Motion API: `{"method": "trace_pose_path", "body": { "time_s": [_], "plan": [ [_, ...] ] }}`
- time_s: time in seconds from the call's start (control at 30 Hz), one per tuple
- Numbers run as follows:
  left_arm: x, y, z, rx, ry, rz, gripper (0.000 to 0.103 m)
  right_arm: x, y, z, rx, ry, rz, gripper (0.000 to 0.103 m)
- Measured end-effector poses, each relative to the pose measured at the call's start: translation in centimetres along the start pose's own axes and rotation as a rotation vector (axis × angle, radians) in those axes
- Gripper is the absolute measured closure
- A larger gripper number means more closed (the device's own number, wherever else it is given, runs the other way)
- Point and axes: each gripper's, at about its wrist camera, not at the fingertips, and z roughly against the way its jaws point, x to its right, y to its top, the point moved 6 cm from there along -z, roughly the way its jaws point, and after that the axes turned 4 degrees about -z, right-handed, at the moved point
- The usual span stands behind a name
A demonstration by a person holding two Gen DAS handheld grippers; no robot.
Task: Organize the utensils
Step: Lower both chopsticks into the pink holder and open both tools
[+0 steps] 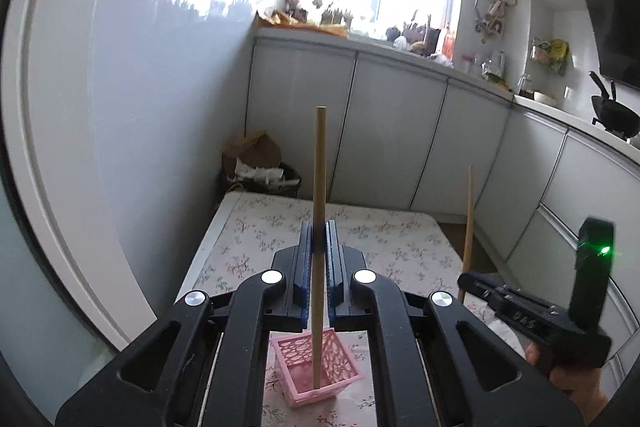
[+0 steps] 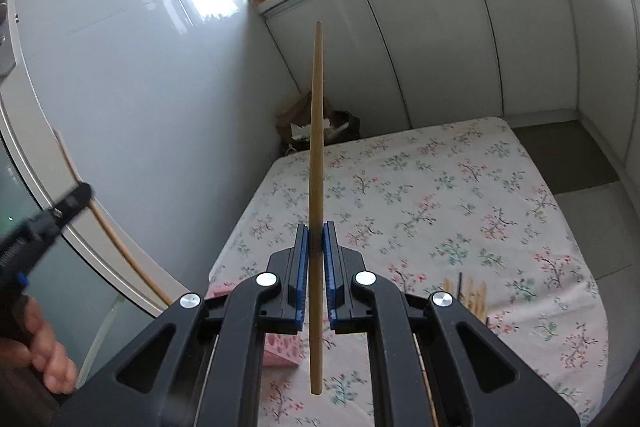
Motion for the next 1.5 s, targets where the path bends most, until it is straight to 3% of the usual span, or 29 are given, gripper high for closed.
{"method": "trace_pose_path", "body": {
  "time_s": [0.33, 0.5, 0.7, 0.93, 1.1, 1.4, 1.5],
  "plan": [
    [-1.9, -2.7, -4.0, -0.141, -0.005, 0.008, 0.098, -5.8, 0.9, -2.0, 0.067, 0.090, -0.001, 0.095],
    [-2.9, -3.7, -5.2, -0.221, -0.054, 0.054, 0.097, -7.6, 0.2, -3.7, 0.081, 0.102, 0.036, 0.095],
    [-3.9, -3.1, -4.0, -0.194, -0.061, 0.107, 0.086, -7.6, -1.0, -5.3, 0.075, 0.072, 0.086, 0.095],
    [-4.6, -2.4, -3.1, -0.167, -0.060, 0.174, 0.083, -7.4, -2.0, -5.9, 0.108, 0.056, 0.121, 0.095],
    [-4.7, -1.9, -2.1, -0.144, -0.052, 0.205, 0.074, -8.4, -3.3, -6.2, 0.127, 0.029, 0.210, 0.095],
    [-4.8, -1.6, -1.5, -0.138, -0.057, 0.217, 0.069, -7.7, -6.0, -6.6, 0.044, 0.023, 0.251, 0.092],
    [-4.7, -1.5, -1.4, -0.136, -0.057, 0.219, 0.066, -7.2, -6.1, -5.8, -0.029, 0.025, 0.240, 0.076]
  ]
}}
